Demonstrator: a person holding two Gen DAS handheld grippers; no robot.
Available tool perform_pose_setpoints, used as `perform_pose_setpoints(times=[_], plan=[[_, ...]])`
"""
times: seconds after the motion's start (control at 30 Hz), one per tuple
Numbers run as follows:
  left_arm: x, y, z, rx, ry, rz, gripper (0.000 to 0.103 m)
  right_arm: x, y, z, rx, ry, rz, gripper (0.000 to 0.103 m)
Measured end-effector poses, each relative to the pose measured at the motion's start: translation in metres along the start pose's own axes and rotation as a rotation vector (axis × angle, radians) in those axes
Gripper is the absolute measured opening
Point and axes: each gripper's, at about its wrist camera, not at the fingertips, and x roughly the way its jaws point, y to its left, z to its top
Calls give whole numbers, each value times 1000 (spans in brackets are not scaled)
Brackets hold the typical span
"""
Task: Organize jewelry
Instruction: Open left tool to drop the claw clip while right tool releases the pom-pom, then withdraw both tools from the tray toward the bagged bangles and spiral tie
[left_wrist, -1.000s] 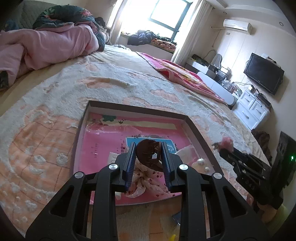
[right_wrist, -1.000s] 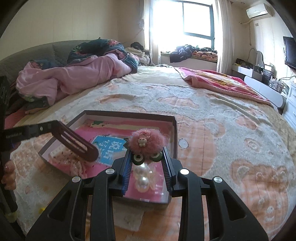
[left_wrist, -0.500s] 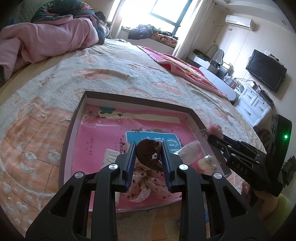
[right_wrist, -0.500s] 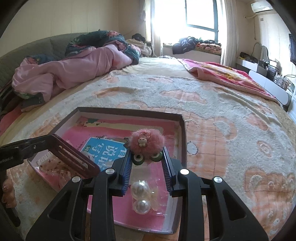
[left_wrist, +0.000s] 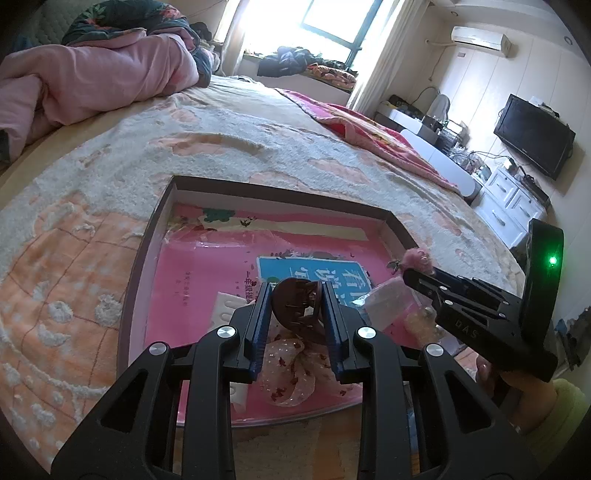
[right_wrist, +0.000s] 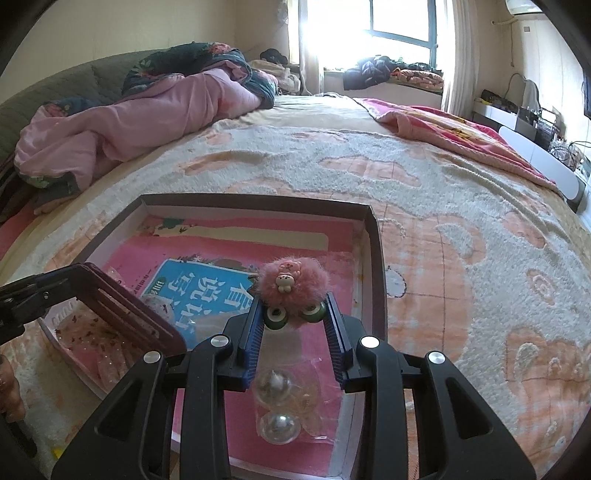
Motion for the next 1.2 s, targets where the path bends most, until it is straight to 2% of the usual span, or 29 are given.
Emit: perform_pose_setpoints(times=[0.2, 0.37, 0.43, 0.73, 0.83, 1.2], plan=[[2, 3, -1, -1, 1, 1, 19, 2, -3, -1, 15, 8, -1, 33], [2, 3, -1, -1, 3, -1, 20, -3, -4, -3, 21, -5, 5, 46], [2, 3, -2, 2, 6, -3, 20, -7, -4, -4, 21, -16, 3, 54], [-2, 1, -7, 15, 7, 10, 20, -30, -11, -13, 49, -66, -6, 75], [-6, 0, -8, 17, -1, 16, 28, -37, -15, -16, 64, -81, -11, 79], [-32, -11, -10, 50, -60, 33, 60, -65, -17, -27, 64, -124, -24, 86]])
